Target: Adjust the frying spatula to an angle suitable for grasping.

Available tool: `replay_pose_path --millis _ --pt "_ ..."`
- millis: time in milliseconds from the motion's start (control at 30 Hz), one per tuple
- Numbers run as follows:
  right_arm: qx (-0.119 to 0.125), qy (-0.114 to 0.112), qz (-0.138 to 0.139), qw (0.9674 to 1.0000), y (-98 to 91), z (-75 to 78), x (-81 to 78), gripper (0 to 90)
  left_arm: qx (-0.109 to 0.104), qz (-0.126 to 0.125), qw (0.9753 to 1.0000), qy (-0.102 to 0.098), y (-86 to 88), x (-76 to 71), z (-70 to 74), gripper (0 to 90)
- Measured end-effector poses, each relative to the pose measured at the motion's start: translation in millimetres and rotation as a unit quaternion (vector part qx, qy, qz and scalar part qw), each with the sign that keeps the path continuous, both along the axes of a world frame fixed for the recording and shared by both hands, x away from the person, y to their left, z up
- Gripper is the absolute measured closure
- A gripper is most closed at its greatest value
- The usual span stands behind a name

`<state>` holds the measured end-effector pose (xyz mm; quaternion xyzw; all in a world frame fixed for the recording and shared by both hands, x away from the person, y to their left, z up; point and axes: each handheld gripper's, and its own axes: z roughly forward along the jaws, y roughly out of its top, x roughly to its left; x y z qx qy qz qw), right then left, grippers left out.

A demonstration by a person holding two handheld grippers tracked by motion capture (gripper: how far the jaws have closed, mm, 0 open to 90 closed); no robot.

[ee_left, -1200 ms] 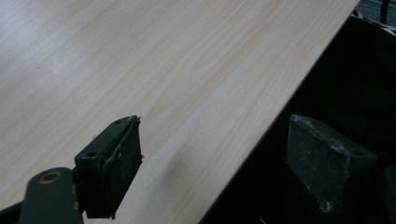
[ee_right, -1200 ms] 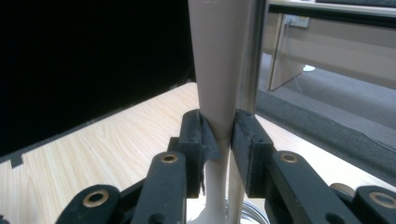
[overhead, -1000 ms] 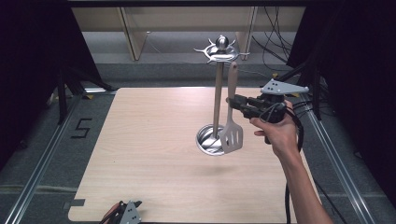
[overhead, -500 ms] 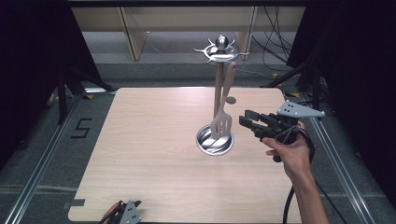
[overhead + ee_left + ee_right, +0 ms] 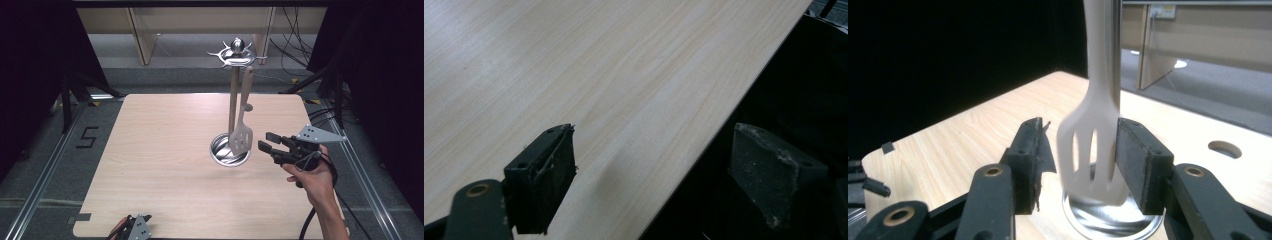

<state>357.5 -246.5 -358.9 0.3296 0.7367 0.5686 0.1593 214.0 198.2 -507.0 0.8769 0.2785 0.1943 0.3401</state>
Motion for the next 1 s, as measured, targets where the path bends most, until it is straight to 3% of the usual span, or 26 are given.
replay_pose_path --millis 33,133,167,267,367,467,533,667,767,833,967,1000 --pt "0.001 -0.003 0.003 1.0000 0.0 -2.1 0.7 55.0 -0.005 0.000 1.0000 0.002 -0.5 0.4 -1.2 17.7" --pt "-0.007 0.015 0.000 0.9999 -0.1 -8.4 -1.7 54.3 -0.009 0.001 0.9999 0.005 -1.0 -0.5 -0.4 17.7" --pt "-0.013 0.003 0.005 0.9999 -0.9 -11.1 -0.3 54.1 0.004 -0.003 1.0000 0.004 0.2 0.4 1.5 17.6" --pt "-0.008 0.018 0.009 0.9998 -0.5 -17.3 -3.4 53.2 -0.006 0.002 1.0000 0.002 -1.9 1.6 0.4 17.5" --pt "-0.024 0.008 0.013 0.9996 -2.5 -23.1 -1.2 50.5 -0.001 -0.003 1.0000 0.006 -2.8 0.9 1.4 17.6" --pt "-0.020 0.020 0.009 0.9996 -2.0 -27.8 -2.3 48.5 -0.001 -0.005 1.0000 0.004 -2.7 1.8 1.2 17.6" --pt "-0.030 0.029 -0.006 0.9991 -5.6 -32.6 -5.1 45.3 -0.008 0.003 0.9999 0.005 -3.5 2.9 -0.1 17.6" --pt "-0.043 0.043 -0.017 0.9980 -9.7 -37.3 -9.0 42.3 0.001 -0.002 1.0000 0.007 -2.1 3.5 0.6 17.5" --pt "-0.047 0.041 -0.015 0.9979 -11.4 -41.2 -8.9 41.2 0.000 -0.002 1.0000 0.007 -2.2 3.4 0.5 17.5" --pt "-0.045 0.058 -0.016 0.9972 -12.2 -47.8 -11.4 40.2 0.003 -0.004 1.0000 0.002 -1.9 3.1 1.4 17.5" --pt "-0.058 0.046 -0.010 0.9972 -12.8 -55.4 -11.1 40.3 0.004 -0.007 1.0000 0.002 -2.8 1.8 2.6 17.5" --pt "-0.059 0.062 -0.009 0.9963 -12.0 -55.9 -14.0 40.9 0.006 -0.008 0.9999 0.003 -2.7 1.4 3.1 17.5"
